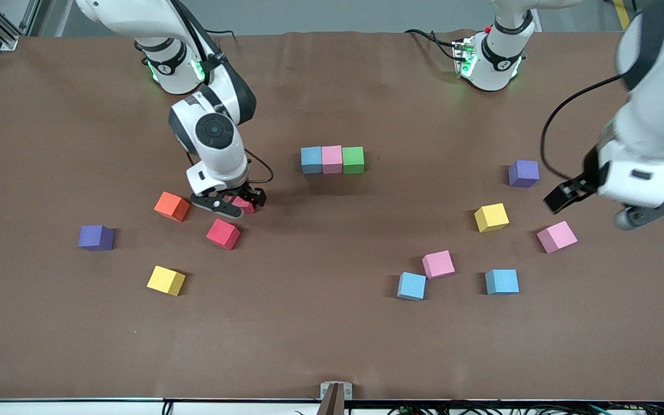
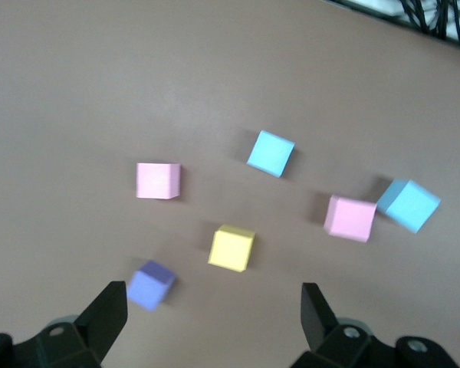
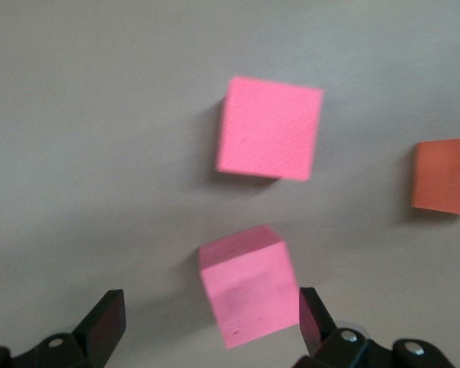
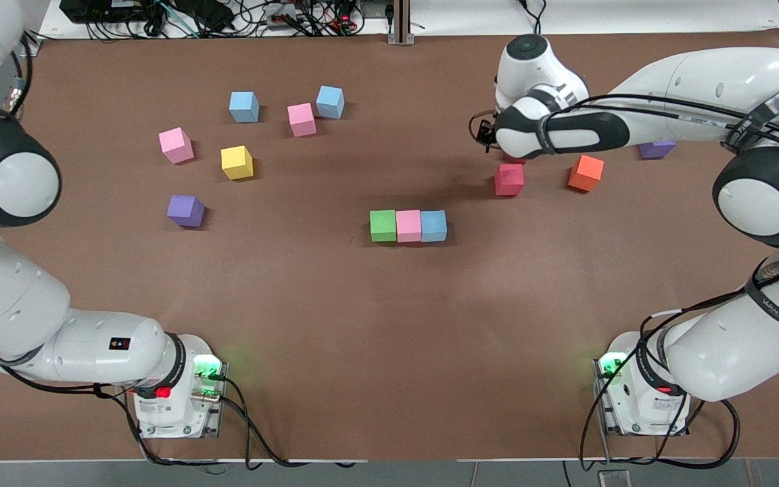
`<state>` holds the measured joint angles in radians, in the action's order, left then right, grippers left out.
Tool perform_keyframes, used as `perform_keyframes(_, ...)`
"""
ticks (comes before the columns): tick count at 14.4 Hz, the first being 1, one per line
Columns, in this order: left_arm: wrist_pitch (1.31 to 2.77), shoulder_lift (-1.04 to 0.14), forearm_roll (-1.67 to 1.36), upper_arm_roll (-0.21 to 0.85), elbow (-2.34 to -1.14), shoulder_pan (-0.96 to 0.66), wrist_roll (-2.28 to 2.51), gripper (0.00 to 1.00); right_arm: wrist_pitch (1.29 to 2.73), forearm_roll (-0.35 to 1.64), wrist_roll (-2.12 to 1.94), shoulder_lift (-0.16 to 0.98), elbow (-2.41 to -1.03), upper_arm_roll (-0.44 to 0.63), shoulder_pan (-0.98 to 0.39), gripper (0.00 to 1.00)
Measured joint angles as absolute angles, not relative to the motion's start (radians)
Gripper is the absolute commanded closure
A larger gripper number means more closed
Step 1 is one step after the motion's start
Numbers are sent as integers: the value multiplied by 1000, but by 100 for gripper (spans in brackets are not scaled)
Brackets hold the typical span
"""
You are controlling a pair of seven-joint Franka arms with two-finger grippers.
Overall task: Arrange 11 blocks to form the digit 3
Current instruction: 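Withdraw the left gripper while the right gripper reaches the magenta cube, then grasp the magenta cube with the right gripper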
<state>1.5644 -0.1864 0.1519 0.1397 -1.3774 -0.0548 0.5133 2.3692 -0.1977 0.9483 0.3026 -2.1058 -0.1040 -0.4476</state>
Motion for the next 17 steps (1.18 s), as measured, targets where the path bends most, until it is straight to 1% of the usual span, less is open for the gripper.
perform_keyframes(3,1505,-113,116,63,-1400,-49,236,0,2396,-194,775,303,-2128,-105,-427,0)
perform_keyframes(5,1496,-59,104,31,-1445,-48,139,0,2396,-153,632,303,-2132,-104,-394,0)
perform_keyframes(9,1494,41,65,10,-1551,-48,97,0,2396,-24,412,305,-2145,-104,-360,0)
perform_keyframes(12,1494,60,58,11,-1572,-49,97,0,2397,-13,397,324,-2146,-107,-359,0)
perform_keyframes(17,1494,60,49,11,-1574,-49,97,0,2403,-12,395,355,-2146,-109,-360,0)
